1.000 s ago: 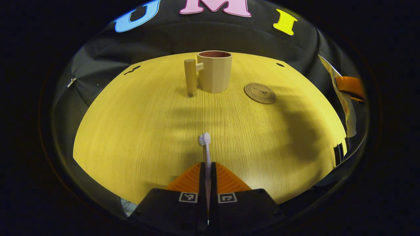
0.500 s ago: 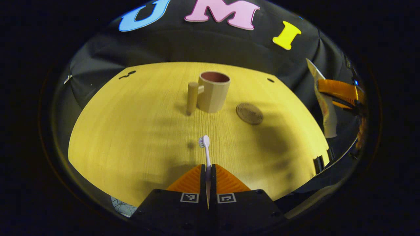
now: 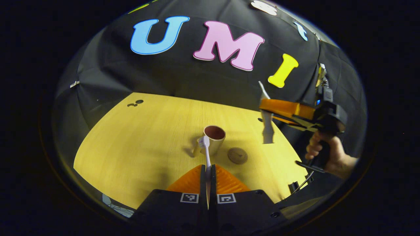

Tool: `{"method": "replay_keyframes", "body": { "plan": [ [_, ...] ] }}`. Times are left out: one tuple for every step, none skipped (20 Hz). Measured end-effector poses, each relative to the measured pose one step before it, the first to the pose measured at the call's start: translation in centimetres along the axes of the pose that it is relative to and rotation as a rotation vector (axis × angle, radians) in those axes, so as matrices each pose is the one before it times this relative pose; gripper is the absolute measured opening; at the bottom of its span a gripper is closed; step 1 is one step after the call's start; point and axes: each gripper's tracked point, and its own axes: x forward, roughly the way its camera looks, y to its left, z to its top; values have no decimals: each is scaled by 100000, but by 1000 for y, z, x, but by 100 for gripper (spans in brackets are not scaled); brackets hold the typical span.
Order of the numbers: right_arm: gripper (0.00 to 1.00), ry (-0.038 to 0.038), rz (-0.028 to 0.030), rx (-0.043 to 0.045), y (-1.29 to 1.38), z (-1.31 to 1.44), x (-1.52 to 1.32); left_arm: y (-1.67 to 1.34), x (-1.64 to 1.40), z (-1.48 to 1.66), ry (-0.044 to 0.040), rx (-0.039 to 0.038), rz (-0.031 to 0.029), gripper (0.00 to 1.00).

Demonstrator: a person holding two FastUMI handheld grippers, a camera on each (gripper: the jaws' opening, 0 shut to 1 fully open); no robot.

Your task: Put the toothbrush and toothpaste on the desktop into the cup, then pick up the cup and place it on the coaster on the desktop.

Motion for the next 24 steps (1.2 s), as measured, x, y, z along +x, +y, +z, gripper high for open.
{"method": "replay_keyframes", "body": {
  "plan": [
    [23, -285, 866, -315, 196, 161, 1302, 103, -665, 469, -1485, 783, 827, 6],
    [23, -374, 183, -614, -71, -141, 1142, 35, -298, 411, -1089, 966, 513, 6],
    [23, 173, -106, -747, -135, -64, 1080, 96, -242, 210, -727, 725, 465, 6],
    [23, 183, 338, -889, 12, -296, 1161, 129, -215, 110, -279, 435, 490, 6],
    [23, -30, 358, -1083, -74, -120, 1098, 176, 1, -18, -141, 104, 787, 6],
    [23, 281, 286, -829, -163, -169, 1127, 34, 54, 3, 35, -728, 567, 6],
    [23, -11, 90, -504, -113, -301, 1037, 45, -4, -218, 90, -1412, 740, 6],
    [23, 220, -329, -366, -274, -275, 1036, 83, -172, -129, 411, -1490, 1044, 6],
    [23, 570, -419, -508, -333, -390, 1067, 270, -290, -284, 117, -1298, 1409, 6],
    [23, 698, -460, -496, -357, -438, 1054, 311, -316, -88, -35, -988, 1436, 6],
    [23, 1164, -270, -866, -332, -550, 908, 318, -294, -197, -170, -771, 1481, 6],
    [23, 1125, -580, -1194, -411, -670, 833, 174, -261, -89, 47, -525, 1241, 6],
    [23, 1445, -866, -863, -511, -816, 729, 115, -126, -154, 218, -504, 1273, 6],
    [23, 1906, -525, -505, -368, -840, 534, 161, -126, -58, 234, -434, 1069, 6],
    [23, 1585, -292, -501, -245, -841, 482, 66, -66, -102, 329, -458, 801, 6],
    [23, 1176, -168, -1216, -161, -571, 262, 33, -115, -69, 102, -431, 761, 6],
    [23, 858, -476, -1656, -143, -445, 242, -64, 99, -221, 139, -487, 291, 6],
    [23, 761, 153, -1501, -141, -369, 121, -161, 72, 16, 155, -464, 269, 6],
    [23, 798, 229, -750, 13, -282, 44, -40, -21, -14, 276, -300, 232, 6],
    [25, 869, 165, -149, -38, -413, 25, -40, -11, 71, 163, -192, 145, 6],
    [25, 558, 254, 150, 19, -257, -58, -146, 109, 15, 3, -266, -275, 6],
    [27, 405, 87, 455, -130, -137, -166, -121, -2, -54, 150, -287, -248, 6],
    [28, 525, -412, 83, -129, -192, -152, -58, 70, -208, 21, -263, -147, 6],
    [28, 519, 703, -2, 141, -136, -256, -68, 5, -15, 126, -182, -176, 6]
  ]
}}
